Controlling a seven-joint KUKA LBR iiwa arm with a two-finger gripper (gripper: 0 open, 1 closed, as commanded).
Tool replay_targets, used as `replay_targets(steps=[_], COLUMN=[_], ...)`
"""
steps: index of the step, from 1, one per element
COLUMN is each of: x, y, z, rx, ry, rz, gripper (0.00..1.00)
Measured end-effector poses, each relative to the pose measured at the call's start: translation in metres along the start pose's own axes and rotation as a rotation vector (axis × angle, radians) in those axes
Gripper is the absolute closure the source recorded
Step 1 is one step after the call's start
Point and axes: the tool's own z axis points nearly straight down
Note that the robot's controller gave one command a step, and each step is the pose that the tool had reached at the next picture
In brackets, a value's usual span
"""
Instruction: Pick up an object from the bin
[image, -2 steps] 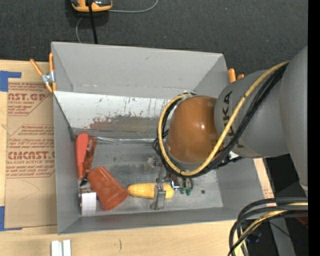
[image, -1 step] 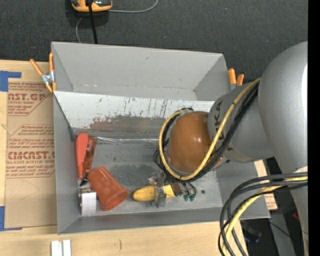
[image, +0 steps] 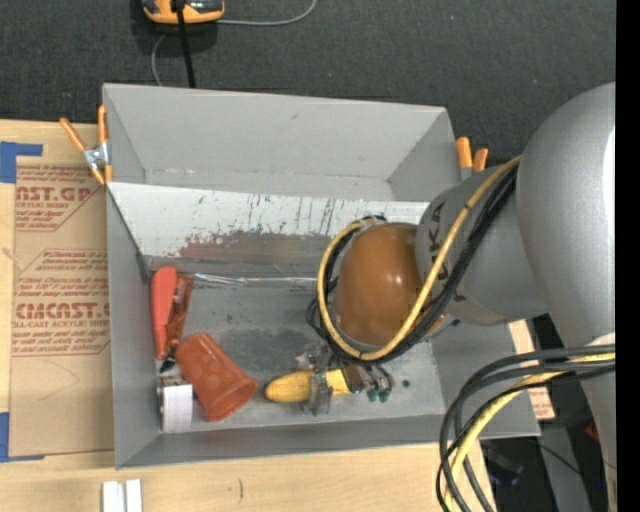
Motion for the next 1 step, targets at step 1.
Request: replay_targets(steps=[1], x=[-0.009], y=[0.0053], z=[-0.1813], rx=[0.001], ry=[-0.008], rz=[-0.027], gripper=[1.0])
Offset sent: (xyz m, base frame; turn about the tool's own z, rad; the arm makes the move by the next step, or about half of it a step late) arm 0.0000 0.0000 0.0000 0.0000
